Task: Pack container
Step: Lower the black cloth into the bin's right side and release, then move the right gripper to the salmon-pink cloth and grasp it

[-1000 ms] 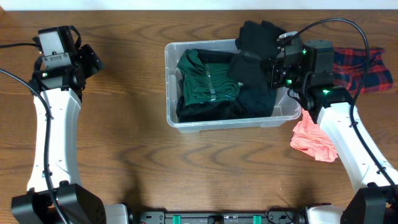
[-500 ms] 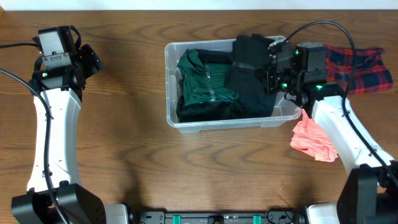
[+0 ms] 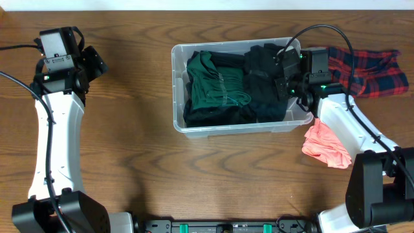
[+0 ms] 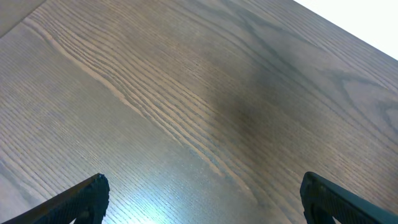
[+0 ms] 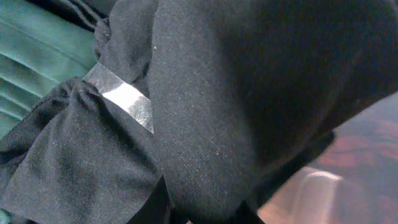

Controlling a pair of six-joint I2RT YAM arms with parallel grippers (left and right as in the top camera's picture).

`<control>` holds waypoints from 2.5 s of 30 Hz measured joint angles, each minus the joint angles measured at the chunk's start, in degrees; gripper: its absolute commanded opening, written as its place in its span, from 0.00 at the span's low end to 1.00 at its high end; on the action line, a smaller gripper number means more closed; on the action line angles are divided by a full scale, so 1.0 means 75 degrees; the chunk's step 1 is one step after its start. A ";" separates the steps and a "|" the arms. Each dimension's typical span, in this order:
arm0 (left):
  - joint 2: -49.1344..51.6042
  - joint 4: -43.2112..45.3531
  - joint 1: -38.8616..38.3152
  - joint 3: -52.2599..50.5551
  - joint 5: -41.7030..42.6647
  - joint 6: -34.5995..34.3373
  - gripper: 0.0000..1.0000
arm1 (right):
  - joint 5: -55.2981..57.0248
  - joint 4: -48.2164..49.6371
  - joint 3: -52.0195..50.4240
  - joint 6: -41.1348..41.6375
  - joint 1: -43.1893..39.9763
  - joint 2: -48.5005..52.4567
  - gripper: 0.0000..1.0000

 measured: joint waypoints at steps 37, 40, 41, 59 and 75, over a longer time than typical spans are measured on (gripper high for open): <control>0.0000 0.0000 0.0000 0.0000 0.0000 0.0000 0.98 | 0.0702 0.0705 0.0268 -0.0373 0.0481 -0.1338 0.01; 0.0000 0.0000 0.0000 0.0000 0.0000 0.0000 0.98 | 0.0810 0.0950 0.0268 -0.0373 0.0484 -0.1084 0.01; 0.0000 0.0000 0.0000 0.0000 0.0000 0.0000 0.98 | 0.0921 0.1026 0.0268 -0.0370 0.0484 -0.0909 0.01; 0.0000 0.0000 0.0000 0.0000 0.0000 0.0003 0.98 | 0.1460 0.0979 0.0382 -0.0175 0.0574 0.1005 0.02; 0.0000 0.0003 0.0000 0.0000 0.0000 0.0000 0.98 | 0.2652 -0.2920 0.0918 0.1877 0.0055 -0.3311 0.05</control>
